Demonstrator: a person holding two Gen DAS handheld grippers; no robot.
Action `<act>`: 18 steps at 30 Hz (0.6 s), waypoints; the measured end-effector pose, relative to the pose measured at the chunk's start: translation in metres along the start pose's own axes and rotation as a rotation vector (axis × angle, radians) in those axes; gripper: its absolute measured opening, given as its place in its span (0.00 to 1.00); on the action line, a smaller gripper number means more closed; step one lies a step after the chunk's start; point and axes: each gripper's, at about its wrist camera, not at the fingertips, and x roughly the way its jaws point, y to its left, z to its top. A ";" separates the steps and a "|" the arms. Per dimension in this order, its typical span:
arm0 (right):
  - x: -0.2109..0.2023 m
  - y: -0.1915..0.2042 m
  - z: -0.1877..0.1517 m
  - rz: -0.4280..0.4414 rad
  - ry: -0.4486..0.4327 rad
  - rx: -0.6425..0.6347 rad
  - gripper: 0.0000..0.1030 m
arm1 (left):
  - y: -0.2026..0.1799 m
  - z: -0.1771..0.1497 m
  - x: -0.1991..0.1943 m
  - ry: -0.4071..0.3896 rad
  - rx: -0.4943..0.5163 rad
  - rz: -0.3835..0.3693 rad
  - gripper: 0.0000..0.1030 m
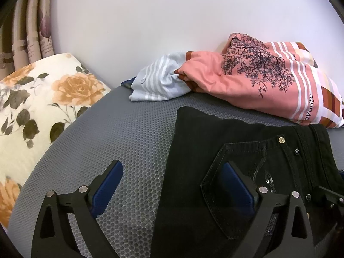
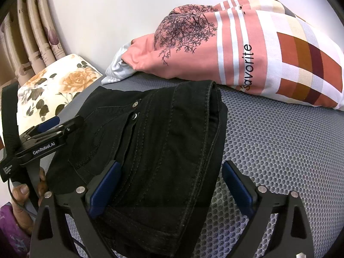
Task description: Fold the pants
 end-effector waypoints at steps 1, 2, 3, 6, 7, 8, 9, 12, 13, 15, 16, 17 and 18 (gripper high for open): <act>0.000 0.000 0.000 0.000 0.000 0.000 0.92 | 0.000 0.000 0.000 -0.001 0.000 0.000 0.92; 0.000 0.000 0.000 0.000 0.000 -0.001 0.92 | 0.000 0.000 0.000 -0.002 0.000 0.000 0.92; 0.000 0.000 0.000 0.000 0.001 -0.001 0.92 | 0.000 0.000 0.000 -0.002 0.000 0.000 0.92; 0.001 0.001 0.000 0.000 0.003 -0.005 0.93 | 0.000 0.000 0.000 -0.002 0.001 0.000 0.92; 0.001 0.001 0.000 0.000 0.004 -0.006 0.93 | 0.000 0.001 0.000 -0.003 0.002 0.001 0.92; 0.001 0.001 0.000 0.000 0.004 -0.007 0.93 | 0.000 0.001 0.000 -0.003 0.002 0.001 0.92; 0.000 0.000 0.000 0.000 0.004 -0.007 0.93 | 0.000 0.001 0.000 -0.003 0.001 0.001 0.92; 0.000 0.001 0.000 0.000 0.004 -0.007 0.94 | 0.000 0.001 0.000 -0.003 0.002 0.001 0.92; 0.000 0.001 0.000 -0.001 0.004 -0.007 0.94 | 0.000 0.001 0.000 -0.003 0.001 0.001 0.92; 0.000 0.000 0.000 0.000 0.004 -0.007 0.95 | 0.000 0.001 -0.001 -0.003 0.001 0.001 0.92; 0.000 0.000 0.000 0.000 0.004 -0.008 0.95 | 0.000 0.001 -0.001 -0.003 0.001 0.000 0.92; 0.000 0.000 0.000 0.000 0.004 -0.008 0.95 | 0.000 0.001 -0.001 -0.003 0.001 0.000 0.92; 0.000 0.000 0.000 -0.001 0.004 -0.007 0.95 | 0.000 0.001 0.000 -0.003 0.001 0.000 0.92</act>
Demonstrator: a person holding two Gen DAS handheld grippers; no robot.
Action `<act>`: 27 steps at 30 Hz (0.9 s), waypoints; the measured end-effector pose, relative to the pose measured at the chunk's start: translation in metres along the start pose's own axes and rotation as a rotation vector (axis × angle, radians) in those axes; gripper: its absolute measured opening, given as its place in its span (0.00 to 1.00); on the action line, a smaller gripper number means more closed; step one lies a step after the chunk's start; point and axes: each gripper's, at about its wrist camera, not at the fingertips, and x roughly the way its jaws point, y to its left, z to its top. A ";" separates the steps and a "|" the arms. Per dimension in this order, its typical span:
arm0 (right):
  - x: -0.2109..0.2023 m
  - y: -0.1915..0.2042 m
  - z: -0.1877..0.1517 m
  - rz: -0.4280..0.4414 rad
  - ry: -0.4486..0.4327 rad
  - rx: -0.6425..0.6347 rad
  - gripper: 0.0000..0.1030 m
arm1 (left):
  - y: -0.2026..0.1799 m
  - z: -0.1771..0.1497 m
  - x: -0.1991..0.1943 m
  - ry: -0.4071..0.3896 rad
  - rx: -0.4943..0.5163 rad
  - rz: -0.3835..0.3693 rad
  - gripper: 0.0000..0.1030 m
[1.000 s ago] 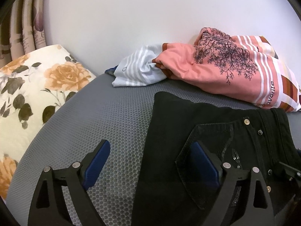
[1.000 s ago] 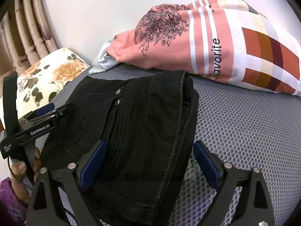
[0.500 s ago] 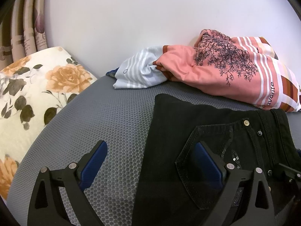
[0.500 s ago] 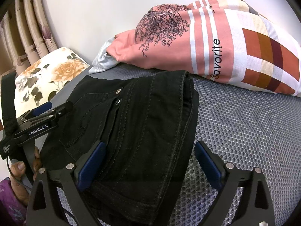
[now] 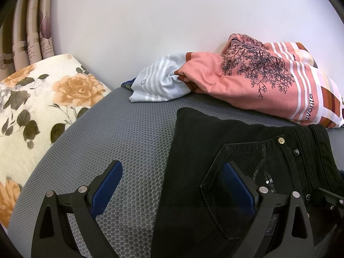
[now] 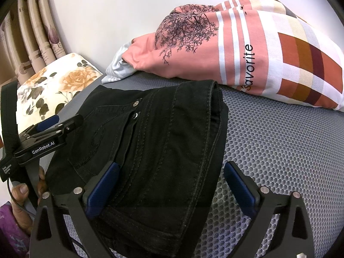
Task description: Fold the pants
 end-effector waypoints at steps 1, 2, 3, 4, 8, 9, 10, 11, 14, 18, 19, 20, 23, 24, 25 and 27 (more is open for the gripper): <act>0.000 0.000 0.000 0.000 0.000 0.000 0.95 | 0.000 0.000 0.000 0.000 0.000 0.000 0.92; 0.000 -0.001 0.000 -0.001 -0.001 0.001 0.95 | 0.000 0.000 0.000 -0.001 0.000 0.001 0.92; 0.000 0.000 0.000 0.000 0.000 0.000 0.95 | 0.000 0.000 0.000 -0.001 0.000 0.001 0.92; 0.000 0.000 0.000 0.000 0.000 0.000 0.95 | 0.000 0.000 0.000 -0.001 0.000 0.001 0.93; 0.000 0.000 0.000 -0.002 -0.003 0.000 0.96 | 0.000 0.000 0.000 -0.001 0.000 0.001 0.93; 0.000 -0.001 0.000 -0.004 -0.004 -0.001 0.96 | 0.000 0.000 0.000 -0.002 -0.001 0.002 0.93; 0.000 -0.001 0.000 -0.005 -0.004 -0.001 0.96 | 0.000 0.000 0.000 -0.001 -0.001 0.002 0.93; 0.000 -0.001 0.000 -0.005 -0.004 -0.001 0.96 | 0.000 0.000 0.000 -0.002 0.000 0.002 0.93; 0.000 0.000 -0.001 -0.005 -0.004 0.000 0.96 | 0.000 0.000 0.000 -0.001 0.000 0.002 0.93; 0.000 0.000 -0.001 -0.006 -0.005 0.000 0.96 | 0.000 0.000 -0.001 -0.005 0.000 0.003 0.95; 0.000 0.001 -0.001 -0.007 -0.005 0.000 0.96 | 0.000 -0.001 -0.001 -0.007 0.001 0.004 0.95; 0.000 0.000 -0.001 -0.007 -0.005 0.000 0.96 | 0.000 0.001 -0.002 -0.008 0.002 0.004 0.95; 0.000 0.001 -0.001 -0.006 -0.005 -0.001 0.96 | -0.001 0.000 -0.002 -0.009 0.001 0.004 0.95; 0.000 0.000 -0.001 -0.007 -0.005 -0.001 0.96 | -0.001 0.000 -0.002 -0.009 0.001 0.004 0.95; 0.000 0.000 -0.001 -0.007 -0.005 -0.001 0.97 | -0.001 0.001 -0.001 -0.009 0.001 0.004 0.95; 0.000 0.000 -0.001 -0.007 -0.005 -0.001 0.97 | -0.001 0.000 -0.002 -0.009 0.002 0.004 0.95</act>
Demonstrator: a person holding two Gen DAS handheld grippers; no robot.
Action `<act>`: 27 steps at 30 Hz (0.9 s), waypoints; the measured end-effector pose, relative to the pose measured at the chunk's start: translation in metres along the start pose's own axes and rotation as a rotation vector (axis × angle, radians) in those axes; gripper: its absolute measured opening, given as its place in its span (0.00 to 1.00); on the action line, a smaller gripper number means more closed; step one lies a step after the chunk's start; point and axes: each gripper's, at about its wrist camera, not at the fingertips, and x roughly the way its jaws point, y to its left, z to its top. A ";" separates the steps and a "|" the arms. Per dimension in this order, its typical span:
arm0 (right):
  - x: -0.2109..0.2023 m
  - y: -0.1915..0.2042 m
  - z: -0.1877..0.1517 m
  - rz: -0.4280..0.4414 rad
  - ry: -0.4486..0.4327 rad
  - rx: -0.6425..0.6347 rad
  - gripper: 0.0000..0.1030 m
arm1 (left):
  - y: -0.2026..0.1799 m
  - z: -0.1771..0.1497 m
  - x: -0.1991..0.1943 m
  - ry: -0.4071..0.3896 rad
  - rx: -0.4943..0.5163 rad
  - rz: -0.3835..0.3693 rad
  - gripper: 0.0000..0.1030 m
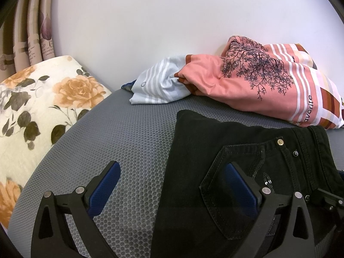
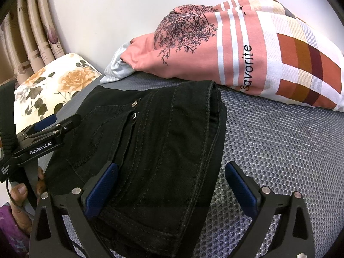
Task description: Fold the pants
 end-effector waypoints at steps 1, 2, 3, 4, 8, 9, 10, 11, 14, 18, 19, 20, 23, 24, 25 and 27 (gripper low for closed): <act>0.000 0.000 0.000 0.000 0.000 0.000 0.97 | 0.000 -0.001 0.000 0.000 0.000 0.000 0.95; 0.000 0.000 0.000 0.000 0.000 0.000 0.97 | 0.000 0.000 0.000 0.000 0.000 0.000 0.95; 0.000 0.000 0.000 0.000 0.000 0.000 0.97 | 0.000 -0.001 0.000 -0.001 0.000 0.000 0.95; 0.000 0.000 0.000 0.000 -0.001 0.000 0.97 | 0.000 0.000 0.000 -0.001 0.000 0.000 0.95; 0.000 0.000 0.000 -0.001 0.000 0.000 0.97 | 0.000 0.000 0.000 -0.001 0.000 0.000 0.96; 0.001 -0.001 0.000 -0.001 0.000 0.000 0.97 | 0.000 0.000 0.000 -0.001 0.000 0.000 0.96; 0.001 -0.001 0.000 -0.001 0.000 0.000 0.97 | 0.000 0.001 0.000 -0.001 0.000 0.000 0.96; 0.001 -0.003 0.000 -0.001 -0.001 0.000 0.97 | 0.000 0.000 0.000 -0.001 0.000 0.000 0.96; 0.001 -0.001 0.000 -0.001 -0.001 -0.001 0.98 | 0.000 -0.001 0.000 -0.002 -0.001 0.000 0.96; 0.001 -0.002 0.001 -0.001 -0.001 0.000 0.98 | 0.000 -0.001 0.000 -0.002 -0.001 0.000 0.96; 0.001 -0.001 0.001 -0.001 0.000 -0.001 0.98 | 0.000 -0.001 0.000 -0.002 -0.001 0.001 0.96; 0.001 -0.001 0.001 -0.001 -0.001 -0.001 0.98 | 0.000 -0.001 0.000 -0.002 -0.001 0.001 0.96; 0.001 0.000 0.001 -0.002 -0.001 -0.001 0.98 | 0.000 -0.001 0.000 -0.002 -0.001 0.001 0.96; 0.001 0.000 0.001 -0.002 -0.001 -0.001 0.98 | 0.000 -0.001 0.000 -0.002 -0.001 0.001 0.96; 0.001 0.000 0.001 -0.003 -0.001 -0.002 0.98 | 0.000 0.000 0.000 -0.003 -0.001 0.002 0.96; 0.001 0.000 0.001 -0.003 -0.001 -0.002 0.99 | 0.000 -0.001 -0.001 -0.003 -0.001 0.002 0.96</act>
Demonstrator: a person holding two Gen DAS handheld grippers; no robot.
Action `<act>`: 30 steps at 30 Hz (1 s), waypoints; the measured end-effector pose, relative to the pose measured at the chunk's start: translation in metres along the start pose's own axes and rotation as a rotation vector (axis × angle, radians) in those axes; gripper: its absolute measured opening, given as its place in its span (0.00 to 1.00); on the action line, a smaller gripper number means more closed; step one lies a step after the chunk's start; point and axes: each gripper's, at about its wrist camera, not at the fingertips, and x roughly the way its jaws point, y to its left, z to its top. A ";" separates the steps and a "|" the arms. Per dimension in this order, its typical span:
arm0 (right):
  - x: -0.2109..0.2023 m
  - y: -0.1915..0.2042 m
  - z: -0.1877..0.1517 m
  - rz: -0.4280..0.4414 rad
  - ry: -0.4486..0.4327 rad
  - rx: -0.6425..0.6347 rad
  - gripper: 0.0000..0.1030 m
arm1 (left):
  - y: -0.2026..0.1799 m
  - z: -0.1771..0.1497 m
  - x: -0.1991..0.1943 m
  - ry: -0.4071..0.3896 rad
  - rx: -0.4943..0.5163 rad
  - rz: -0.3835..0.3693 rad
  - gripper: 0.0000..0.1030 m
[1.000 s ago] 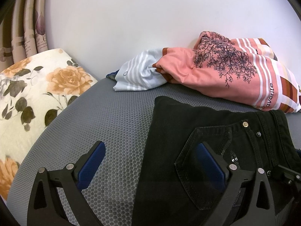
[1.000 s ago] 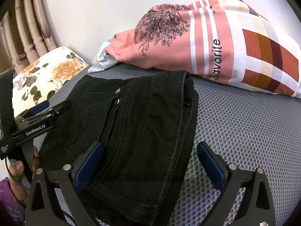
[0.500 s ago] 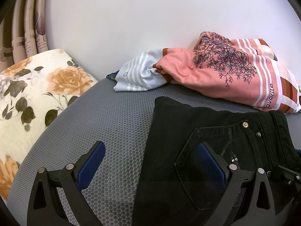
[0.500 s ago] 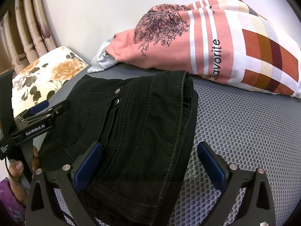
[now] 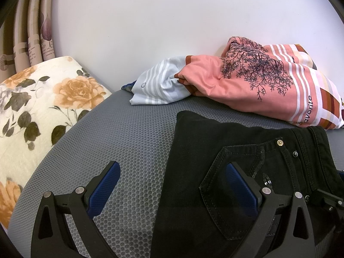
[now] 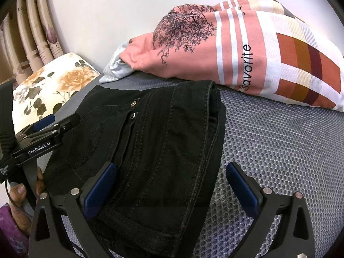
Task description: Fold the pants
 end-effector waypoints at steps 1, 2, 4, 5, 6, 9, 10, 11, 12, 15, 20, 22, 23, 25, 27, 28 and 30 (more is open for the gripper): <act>0.000 -0.001 0.000 -0.002 0.000 0.000 0.99 | 0.000 0.000 0.000 0.000 0.000 0.000 0.96; 0.000 -0.001 0.000 -0.004 0.001 -0.001 0.99 | 0.000 0.000 0.000 -0.001 0.000 0.001 0.96; 0.001 -0.003 -0.001 -0.007 0.001 0.000 0.99 | 0.001 0.002 -0.001 -0.002 0.000 0.003 0.96; 0.001 -0.003 -0.001 -0.009 0.001 0.001 0.99 | 0.001 0.003 -0.001 -0.003 -0.001 0.004 0.96; 0.001 -0.004 -0.002 -0.009 0.001 0.001 0.99 | 0.001 0.002 -0.001 -0.003 -0.001 0.004 0.96; 0.002 -0.004 -0.001 -0.009 0.001 0.000 0.99 | 0.001 0.002 -0.001 -0.003 0.000 0.004 0.96; 0.002 -0.004 -0.001 -0.009 0.000 0.000 0.99 | 0.001 0.001 -0.001 -0.003 0.000 0.003 0.97; 0.002 -0.004 -0.001 -0.009 0.000 0.000 0.99 | 0.001 0.001 -0.001 -0.003 0.000 0.003 0.97; 0.001 -0.004 -0.001 -0.010 0.000 -0.001 0.99 | 0.001 0.002 -0.001 -0.003 0.000 0.003 0.97; 0.002 -0.003 -0.001 -0.009 0.000 -0.001 0.99 | 0.001 0.001 -0.002 -0.004 0.000 0.003 0.97; 0.002 -0.003 0.000 -0.011 -0.001 -0.001 0.99 | 0.001 0.000 -0.001 -0.004 -0.001 0.004 0.97; 0.002 -0.002 0.000 -0.013 -0.002 -0.001 0.99 | 0.001 0.002 -0.001 -0.005 -0.001 0.005 0.97; 0.002 -0.004 0.000 -0.013 -0.003 0.000 0.99 | 0.001 0.001 -0.002 -0.006 -0.001 0.005 0.97; 0.002 -0.003 0.000 -0.016 -0.003 0.000 0.99 | 0.002 0.002 -0.002 -0.006 -0.001 0.005 0.97; 0.002 -0.003 0.001 -0.016 -0.003 -0.001 0.99 | 0.002 0.002 -0.002 -0.006 -0.001 0.005 0.97; 0.002 -0.003 0.001 -0.016 -0.003 -0.001 0.99 | 0.001 0.001 -0.002 -0.006 -0.001 0.005 0.97; 0.002 -0.003 0.001 -0.016 -0.004 0.000 0.99 | 0.001 0.000 -0.002 -0.006 -0.001 0.005 0.97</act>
